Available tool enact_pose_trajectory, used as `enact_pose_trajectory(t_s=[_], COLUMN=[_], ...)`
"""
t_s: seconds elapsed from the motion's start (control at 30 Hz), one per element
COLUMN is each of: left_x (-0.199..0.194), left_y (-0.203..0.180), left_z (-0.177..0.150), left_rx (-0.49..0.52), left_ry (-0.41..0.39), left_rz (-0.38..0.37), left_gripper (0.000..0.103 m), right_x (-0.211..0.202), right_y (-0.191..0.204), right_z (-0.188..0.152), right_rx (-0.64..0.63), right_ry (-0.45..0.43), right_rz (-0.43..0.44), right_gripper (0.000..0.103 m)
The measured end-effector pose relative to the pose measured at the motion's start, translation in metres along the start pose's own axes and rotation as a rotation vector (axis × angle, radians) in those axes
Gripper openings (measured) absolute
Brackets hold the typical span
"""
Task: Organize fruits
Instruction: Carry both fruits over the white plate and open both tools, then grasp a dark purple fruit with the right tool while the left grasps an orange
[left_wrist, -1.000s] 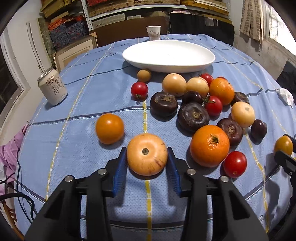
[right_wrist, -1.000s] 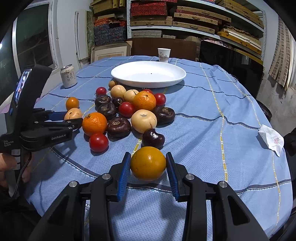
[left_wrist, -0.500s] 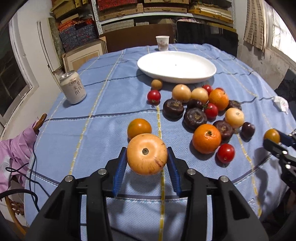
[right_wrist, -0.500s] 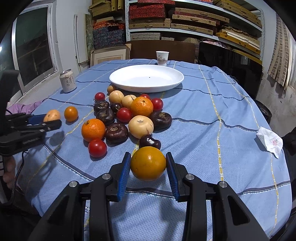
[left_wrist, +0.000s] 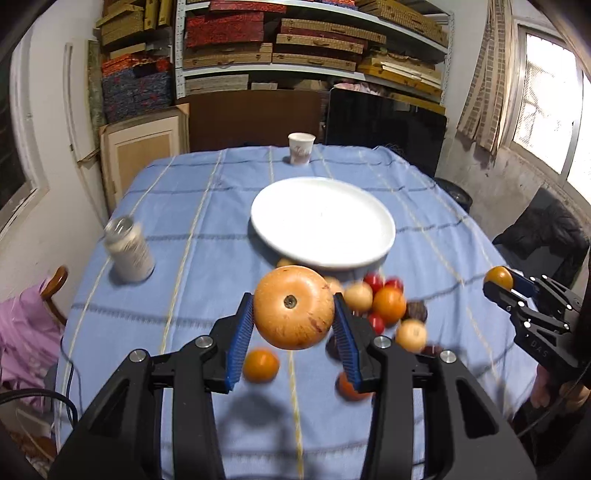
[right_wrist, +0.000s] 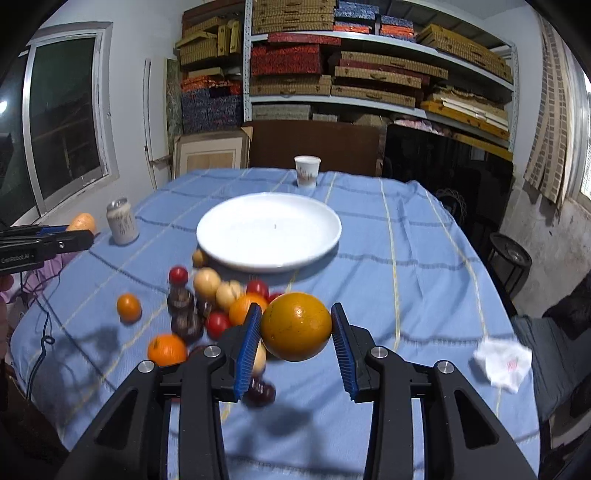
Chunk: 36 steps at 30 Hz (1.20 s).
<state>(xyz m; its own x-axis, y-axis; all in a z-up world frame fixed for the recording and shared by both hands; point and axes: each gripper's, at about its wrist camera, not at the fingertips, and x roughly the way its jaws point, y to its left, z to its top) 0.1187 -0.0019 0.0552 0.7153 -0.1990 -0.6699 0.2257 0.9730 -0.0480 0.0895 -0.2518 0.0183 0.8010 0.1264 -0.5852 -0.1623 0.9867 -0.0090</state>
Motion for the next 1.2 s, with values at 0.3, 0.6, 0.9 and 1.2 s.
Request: enact_pose_trajectory(t_s=[0.3, 0.6, 0.9, 1.2], left_x=[0.124, 0.242, 0.152, 0.03], left_y=[-0.015, 0.003, 0.019, 0.02], left_z=[0.073, 0.08, 0.074, -0.033], left_rx=[0.013, -0.064, -0.12, -0.023], left_ry=[0.097, 0.274, 0.148, 0.074], left_rz=[-0.013, -0.03, -0.052, -0.017], left_gripper=[0.041, 0.046, 0.084, 0.093], right_x=[0.116, 0.208, 0.135, 0.042], right_y=[-0.008, -0.005, -0.009, 0.001], right_z=[0.076, 0.082, 0.07, -0.041], right_rx=[-0.051, -0.106, -0.111, -0.102], right_ry=[0.091, 0.199, 0.101, 0.179], right_rz=[0.048, 0.046, 0.061, 0.083], right_gripper=[0.039, 0.042, 0.059, 0.059])
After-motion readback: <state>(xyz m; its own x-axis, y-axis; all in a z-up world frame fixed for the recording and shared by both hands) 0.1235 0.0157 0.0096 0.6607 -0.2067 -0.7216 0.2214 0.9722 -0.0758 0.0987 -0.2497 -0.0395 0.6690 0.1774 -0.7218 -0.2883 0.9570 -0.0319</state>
